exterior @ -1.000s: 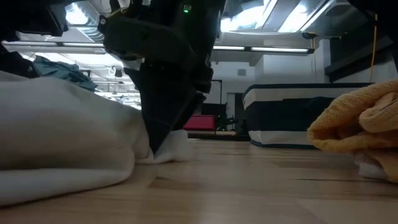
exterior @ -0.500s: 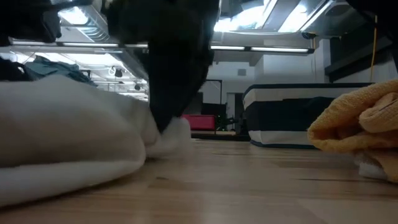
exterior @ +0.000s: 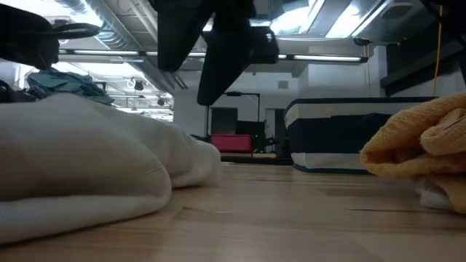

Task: Fold towel
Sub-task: Stack the white-and-gray checkered towel on top of the yellow towel

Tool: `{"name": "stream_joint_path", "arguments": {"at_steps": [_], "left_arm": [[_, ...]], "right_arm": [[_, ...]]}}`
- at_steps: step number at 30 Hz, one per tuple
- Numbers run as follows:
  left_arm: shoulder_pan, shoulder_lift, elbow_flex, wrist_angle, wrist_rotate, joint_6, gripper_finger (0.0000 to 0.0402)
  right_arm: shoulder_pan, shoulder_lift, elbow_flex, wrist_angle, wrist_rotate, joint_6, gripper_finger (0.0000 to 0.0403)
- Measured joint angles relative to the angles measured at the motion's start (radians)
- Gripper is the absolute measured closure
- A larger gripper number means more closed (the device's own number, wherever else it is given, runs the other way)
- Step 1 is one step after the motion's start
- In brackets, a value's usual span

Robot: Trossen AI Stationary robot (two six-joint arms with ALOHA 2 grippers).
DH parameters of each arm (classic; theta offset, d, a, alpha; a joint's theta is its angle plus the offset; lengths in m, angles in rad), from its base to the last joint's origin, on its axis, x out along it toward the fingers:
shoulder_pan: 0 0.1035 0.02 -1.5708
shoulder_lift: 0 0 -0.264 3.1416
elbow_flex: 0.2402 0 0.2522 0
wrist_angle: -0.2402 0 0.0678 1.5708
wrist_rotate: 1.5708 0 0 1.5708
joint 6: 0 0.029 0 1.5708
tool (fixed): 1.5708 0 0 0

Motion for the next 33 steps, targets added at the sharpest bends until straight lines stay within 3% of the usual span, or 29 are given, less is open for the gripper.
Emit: {"name": "stream_joint_path", "arguments": {"at_steps": [11,20,26,33], "left_arm": [[-0.014,0.0,0.0,0.003,0.023,0.028,0.0314],[-0.067,-0.028,0.0,0.008,0.047,0.067,0.0314],[-0.08,-0.175,0.0,0.004,-0.061,0.136,0.0314],[-0.078,-0.287,0.0,-0.094,-0.145,0.296,0.0314]], "right_arm": [[0.079,0.001,0.0,0.022,0.044,0.221,0.0185],[0.186,0.007,-0.001,0.119,0.255,0.521,0.0185],[0.242,0.051,-0.001,0.138,0.38,0.739,0.0185],[0.262,0.101,-0.002,0.275,0.467,0.82,0.0185]]}}
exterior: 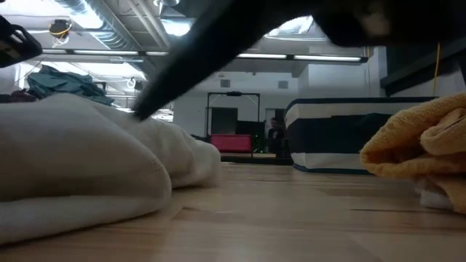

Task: Fold towel
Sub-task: Stack the white-and-gray checkered towel on top of the yellow towel

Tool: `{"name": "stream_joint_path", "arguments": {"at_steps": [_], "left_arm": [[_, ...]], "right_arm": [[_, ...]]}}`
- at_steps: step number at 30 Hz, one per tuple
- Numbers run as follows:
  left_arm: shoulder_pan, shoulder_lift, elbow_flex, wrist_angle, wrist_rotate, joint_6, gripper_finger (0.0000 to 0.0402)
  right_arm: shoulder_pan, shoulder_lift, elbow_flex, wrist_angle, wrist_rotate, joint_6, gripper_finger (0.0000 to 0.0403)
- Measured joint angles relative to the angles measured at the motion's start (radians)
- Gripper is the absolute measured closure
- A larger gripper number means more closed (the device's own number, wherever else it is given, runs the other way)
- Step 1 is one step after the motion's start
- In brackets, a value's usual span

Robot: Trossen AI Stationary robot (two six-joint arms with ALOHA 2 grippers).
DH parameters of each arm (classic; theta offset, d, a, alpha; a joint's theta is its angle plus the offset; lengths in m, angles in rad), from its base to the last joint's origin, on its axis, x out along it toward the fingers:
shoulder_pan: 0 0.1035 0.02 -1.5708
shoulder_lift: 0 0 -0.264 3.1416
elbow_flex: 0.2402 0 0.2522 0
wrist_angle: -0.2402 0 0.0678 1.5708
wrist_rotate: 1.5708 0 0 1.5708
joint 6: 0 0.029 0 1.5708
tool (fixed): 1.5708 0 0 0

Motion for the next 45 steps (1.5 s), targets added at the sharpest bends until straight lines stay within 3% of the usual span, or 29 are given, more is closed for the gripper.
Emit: {"name": "stream_joint_path", "arguments": {"at_steps": [10,19,23,28,40,45], "left_arm": [[0.033,0.066,0.0,-0.044,-0.088,-0.008,0.031],[0.087,0.186,0.0,-0.056,-0.09,0.001,0.0248],[0.104,0.209,0.0,-0.054,-0.09,-0.02,0.0226],[0.124,0.215,0.0,-0.052,-0.089,-0.057,0.0202],[0.195,0.215,-0.001,-0.001,-0.059,-0.168,0.0203],[0.244,0.215,-0.025,0.089,0.01,-0.183,0.0203]], "right_arm": [[-0.009,0.013,0.0,0.036,0.074,0.04,0.0185],[-0.01,0.013,0.0,0.074,0.047,0.039,0.0185],[-0.01,0.013,0.0,0.066,-0.007,0.036,0.0185],[-0.009,0.014,0.0,0.066,0.011,0.085,0.0185],[-0.008,0.061,0.0,0.078,0.059,0.327,0.0185],[-0.008,0.085,0.0,0.106,0.076,0.364,0.0185]]}}
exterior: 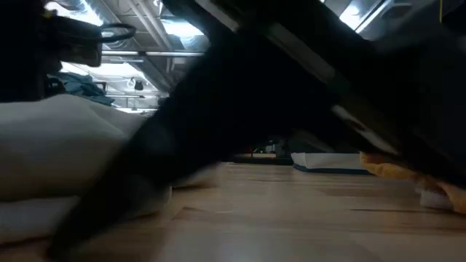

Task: Fold towel
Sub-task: Stack the white-and-gray checkered towel on top of the yellow towel

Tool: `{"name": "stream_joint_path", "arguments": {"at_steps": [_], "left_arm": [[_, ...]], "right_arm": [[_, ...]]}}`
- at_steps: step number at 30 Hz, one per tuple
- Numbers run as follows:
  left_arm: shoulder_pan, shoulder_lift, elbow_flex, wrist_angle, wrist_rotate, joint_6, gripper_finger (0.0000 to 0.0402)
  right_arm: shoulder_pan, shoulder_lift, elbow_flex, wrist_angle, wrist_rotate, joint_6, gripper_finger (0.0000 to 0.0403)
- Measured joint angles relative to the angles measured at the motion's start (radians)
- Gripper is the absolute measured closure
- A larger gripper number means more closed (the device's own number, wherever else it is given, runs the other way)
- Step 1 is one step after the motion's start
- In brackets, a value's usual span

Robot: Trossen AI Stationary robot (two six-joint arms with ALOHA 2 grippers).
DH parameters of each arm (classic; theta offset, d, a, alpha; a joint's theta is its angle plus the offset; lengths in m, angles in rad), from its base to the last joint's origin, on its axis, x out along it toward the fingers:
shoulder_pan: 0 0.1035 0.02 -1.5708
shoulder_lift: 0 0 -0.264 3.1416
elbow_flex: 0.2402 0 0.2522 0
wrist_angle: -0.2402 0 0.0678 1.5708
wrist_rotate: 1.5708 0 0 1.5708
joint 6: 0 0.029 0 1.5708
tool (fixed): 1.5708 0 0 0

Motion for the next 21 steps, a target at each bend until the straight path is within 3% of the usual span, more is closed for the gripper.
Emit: {"name": "stream_joint_path", "arguments": {"at_steps": [3,9,21], "left_arm": [[0.021,0.0,-0.033,0.085,0.035,-0.005,0.0204],[0.061,0.0,-0.072,0.097,0.037,-0.025,0.0204],[0.061,-0.002,-0.183,0.302,0.038,-0.095,0.0204]], "right_arm": [[0.0,0.001,0.0,0.015,0.012,0.003,0.0185],[-0.006,0.005,0.0,0.006,0.011,0.026,0.0185],[-0.043,0.011,0.002,0.005,0.022,0.038,0.0185]]}}
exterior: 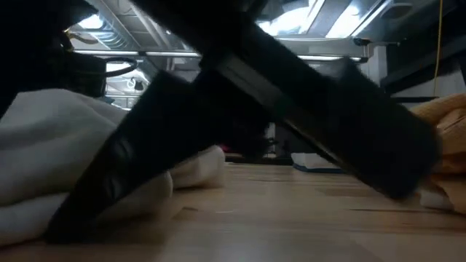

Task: Fold towel
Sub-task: Stack the white-and-gray checkered towel on top of the yellow towel

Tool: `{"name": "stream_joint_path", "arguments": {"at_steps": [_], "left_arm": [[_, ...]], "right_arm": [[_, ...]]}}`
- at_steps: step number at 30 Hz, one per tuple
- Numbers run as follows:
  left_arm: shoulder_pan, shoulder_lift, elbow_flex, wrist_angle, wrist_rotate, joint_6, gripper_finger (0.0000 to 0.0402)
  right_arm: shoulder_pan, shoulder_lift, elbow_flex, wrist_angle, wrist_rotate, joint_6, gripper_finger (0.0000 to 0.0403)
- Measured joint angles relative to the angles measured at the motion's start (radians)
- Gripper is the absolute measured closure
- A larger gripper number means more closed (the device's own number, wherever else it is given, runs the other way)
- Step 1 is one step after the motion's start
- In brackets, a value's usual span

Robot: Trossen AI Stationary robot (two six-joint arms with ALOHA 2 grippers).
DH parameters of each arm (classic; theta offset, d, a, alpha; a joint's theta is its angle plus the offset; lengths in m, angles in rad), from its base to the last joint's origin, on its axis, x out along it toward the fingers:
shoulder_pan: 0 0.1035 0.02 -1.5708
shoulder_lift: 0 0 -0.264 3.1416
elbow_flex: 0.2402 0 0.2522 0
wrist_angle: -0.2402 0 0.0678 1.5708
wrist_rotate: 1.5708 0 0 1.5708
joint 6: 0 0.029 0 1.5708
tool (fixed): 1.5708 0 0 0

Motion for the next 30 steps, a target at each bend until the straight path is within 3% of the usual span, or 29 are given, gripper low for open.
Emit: {"name": "stream_joint_path", "arguments": {"at_steps": [11,15,20,26,30], "left_arm": [[-0.003,0.076,-0.015,0.105,-0.009,0.06,0.0204],[-0.003,0.108,-0.016,0.187,-0.007,0.112,0.021],[-0.003,0.125,-0.016,0.219,-0.003,0.153,0.026],[-0.018,0.126,-0.018,0.248,0.003,0.239,0.0364],[-0.033,0.129,-0.02,0.337,0.012,0.317,0.0391]], "right_arm": [[-0.035,0.005,-0.023,0.017,0.009,-0.017,0.0185],[-0.034,0.007,-0.024,0.015,0.014,-0.039,0.0204],[-0.034,0.009,-0.026,0.009,0.018,-0.092,0.0273],[-0.03,0.012,-0.029,0.009,0.099,-0.154,0.0385],[-0.015,0.004,-0.031,0.002,0.169,-0.147,0.0377]]}}
